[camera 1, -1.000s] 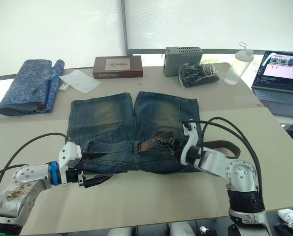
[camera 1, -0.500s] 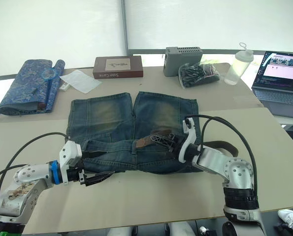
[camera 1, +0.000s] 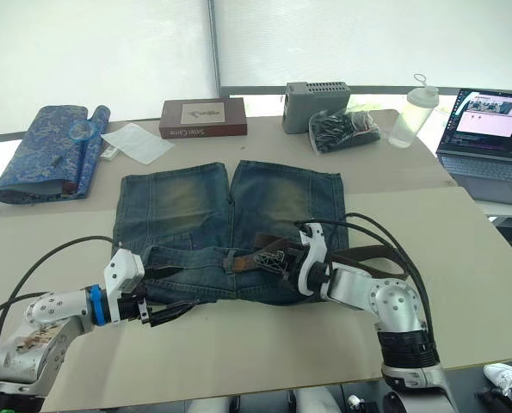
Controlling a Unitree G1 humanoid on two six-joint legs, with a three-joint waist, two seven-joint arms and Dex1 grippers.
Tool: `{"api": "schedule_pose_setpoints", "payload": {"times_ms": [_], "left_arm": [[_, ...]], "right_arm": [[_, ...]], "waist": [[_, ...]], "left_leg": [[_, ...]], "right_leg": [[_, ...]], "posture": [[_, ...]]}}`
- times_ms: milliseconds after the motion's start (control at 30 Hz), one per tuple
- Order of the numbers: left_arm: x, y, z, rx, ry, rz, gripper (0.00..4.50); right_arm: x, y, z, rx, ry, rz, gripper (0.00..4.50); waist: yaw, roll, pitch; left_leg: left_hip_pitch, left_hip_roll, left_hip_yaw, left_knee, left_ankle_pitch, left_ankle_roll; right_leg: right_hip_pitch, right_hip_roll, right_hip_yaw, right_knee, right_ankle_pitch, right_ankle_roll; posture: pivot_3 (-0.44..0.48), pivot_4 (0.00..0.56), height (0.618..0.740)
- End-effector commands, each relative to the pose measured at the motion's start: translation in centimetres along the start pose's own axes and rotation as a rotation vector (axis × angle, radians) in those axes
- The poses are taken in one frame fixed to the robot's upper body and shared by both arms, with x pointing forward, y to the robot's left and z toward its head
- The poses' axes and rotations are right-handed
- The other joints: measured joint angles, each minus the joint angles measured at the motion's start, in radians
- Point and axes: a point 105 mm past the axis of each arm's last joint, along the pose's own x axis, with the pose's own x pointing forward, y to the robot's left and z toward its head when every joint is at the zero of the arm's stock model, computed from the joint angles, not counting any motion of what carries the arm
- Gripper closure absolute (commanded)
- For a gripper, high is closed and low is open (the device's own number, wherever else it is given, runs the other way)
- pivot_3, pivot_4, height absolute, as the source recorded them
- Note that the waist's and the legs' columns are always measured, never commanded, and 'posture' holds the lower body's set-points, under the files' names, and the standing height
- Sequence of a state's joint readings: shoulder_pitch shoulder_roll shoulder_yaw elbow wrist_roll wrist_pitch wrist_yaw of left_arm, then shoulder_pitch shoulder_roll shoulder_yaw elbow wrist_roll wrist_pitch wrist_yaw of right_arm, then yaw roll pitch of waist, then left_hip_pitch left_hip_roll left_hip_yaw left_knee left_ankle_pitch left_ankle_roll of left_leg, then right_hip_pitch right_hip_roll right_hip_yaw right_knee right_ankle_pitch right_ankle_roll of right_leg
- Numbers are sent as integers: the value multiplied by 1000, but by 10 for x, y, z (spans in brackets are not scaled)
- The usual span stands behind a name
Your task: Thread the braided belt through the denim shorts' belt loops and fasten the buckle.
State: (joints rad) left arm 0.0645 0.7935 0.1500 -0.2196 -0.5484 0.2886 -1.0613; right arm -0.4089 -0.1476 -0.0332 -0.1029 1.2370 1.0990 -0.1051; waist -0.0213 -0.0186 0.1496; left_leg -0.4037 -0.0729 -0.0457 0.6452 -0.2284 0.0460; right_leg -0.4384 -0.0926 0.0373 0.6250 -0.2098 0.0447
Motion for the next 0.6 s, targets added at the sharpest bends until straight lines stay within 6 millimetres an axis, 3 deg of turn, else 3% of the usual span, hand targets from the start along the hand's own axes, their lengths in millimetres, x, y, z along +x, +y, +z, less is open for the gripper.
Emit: {"api": "schedule_pose_setpoints", "payload": {"times_ms": [33,200,433,600], "left_arm": [[0,0,4,22,-3,14,24],[2,3,7,-36,-27,42,24],[10,16,20,-453,-153,120,24],[22,11,25,-703,-183,84,24]], "right_arm": [[6,9,2,-44,3,27,4500],[14,11,-8,-115,50,9,4500],[30,12,-27,-101,113,31,4500],[31,19,-23,-65,83,76,4500]], "waist": [[0,0,0],[0,0,0],[-8,-1,-1],[-23,-3,-2]], "left_leg": [[0,0,0,0,0,0],[0,0,0,0,0,0],[3,0,0,1,0,-1],[6,0,-1,1,-1,-3]], "right_leg": [[0,0,0,0,0,0],[0,0,0,1,0,0],[0,1,-2,3,0,0],[1,2,-2,5,0,0]], "posture": [[0,150,740],[0,150,740],[0,150,740],[0,150,740]]}}
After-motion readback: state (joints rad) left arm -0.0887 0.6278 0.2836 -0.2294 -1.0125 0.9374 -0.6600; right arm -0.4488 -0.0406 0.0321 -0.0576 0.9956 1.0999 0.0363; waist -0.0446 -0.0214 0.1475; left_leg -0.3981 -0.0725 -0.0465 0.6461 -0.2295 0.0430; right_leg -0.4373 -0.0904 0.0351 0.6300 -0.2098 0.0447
